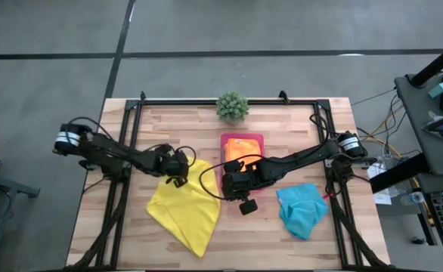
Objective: Fold microfiber towels
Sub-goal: Fold the yellow towel
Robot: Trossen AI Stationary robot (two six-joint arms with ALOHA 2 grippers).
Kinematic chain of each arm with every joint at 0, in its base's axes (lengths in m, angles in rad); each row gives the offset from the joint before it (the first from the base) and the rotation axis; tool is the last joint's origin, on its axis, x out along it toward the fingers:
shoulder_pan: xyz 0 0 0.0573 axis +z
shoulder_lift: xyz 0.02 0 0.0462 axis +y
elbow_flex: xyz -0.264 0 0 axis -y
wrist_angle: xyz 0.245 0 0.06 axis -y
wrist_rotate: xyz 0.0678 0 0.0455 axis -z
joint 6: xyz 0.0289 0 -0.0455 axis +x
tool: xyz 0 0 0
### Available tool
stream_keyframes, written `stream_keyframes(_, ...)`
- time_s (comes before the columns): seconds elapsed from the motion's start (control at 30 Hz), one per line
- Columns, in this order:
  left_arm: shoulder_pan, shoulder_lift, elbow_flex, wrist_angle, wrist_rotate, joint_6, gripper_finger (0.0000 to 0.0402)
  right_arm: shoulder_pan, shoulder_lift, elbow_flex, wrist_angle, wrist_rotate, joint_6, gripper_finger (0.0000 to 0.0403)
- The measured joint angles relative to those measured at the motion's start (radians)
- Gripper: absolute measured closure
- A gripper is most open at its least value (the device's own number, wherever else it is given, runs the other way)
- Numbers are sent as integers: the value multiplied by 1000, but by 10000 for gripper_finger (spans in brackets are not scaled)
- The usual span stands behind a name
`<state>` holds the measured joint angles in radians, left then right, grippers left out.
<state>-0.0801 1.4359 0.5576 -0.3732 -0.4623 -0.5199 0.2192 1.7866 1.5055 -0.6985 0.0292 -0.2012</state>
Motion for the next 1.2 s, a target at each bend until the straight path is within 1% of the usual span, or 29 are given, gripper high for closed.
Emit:
stream_keyframes(0.1, 18, 53, 4, -2, -82, -50, 401, 0, 0, -4, 0, 0, 0, 360)
stream_keyframes(0.23, 63, 94, 5, -77, -156, -77, 401, 0, 0, -7, 1, 0, 2, 360)
stream_keyframes(0.43, 129, 80, 2, -262, -176, -135, 401, -3, 0, -7, 7, 0, 0, 360)
stream_keyframes(0.5, 138, 59, -2, -319, -158, -176, 401, -7, 0, -7, 25, 4, 0, 360)
stream_keyframes(0.57, 141, 36, -3, -354, -144, -214, 401, -12, 0, -7, 46, 38, 0, 360)
stream_keyframes(0.63, 140, 1, -3, -391, -142, -242, 401, -19, 0, -7, 59, 97, -5, 360)
stream_keyframes(0.7, 140, -34, -3, -397, -144, -253, 401, -28, 0, -7, 70, 159, -12, 360)
stream_keyframes(0.77, 138, -83, -3, -398, -147, -252, 401, -42, 0, -7, 95, 199, -22, 360)
stream_keyframes(0.83, 138, -133, 4, -396, -150, -229, 401, -63, 0, -7, 127, 207, -31, 360)
stream_keyframes(1.0, 128, -287, 36, -391, -138, -108, 401, -122, 14, -7, 247, 199, -49, 360)
stream_keyframes(1.2, 97, -487, 38, -295, -169, 70, 401, -167, 102, 20, 370, 198, -130, 360)
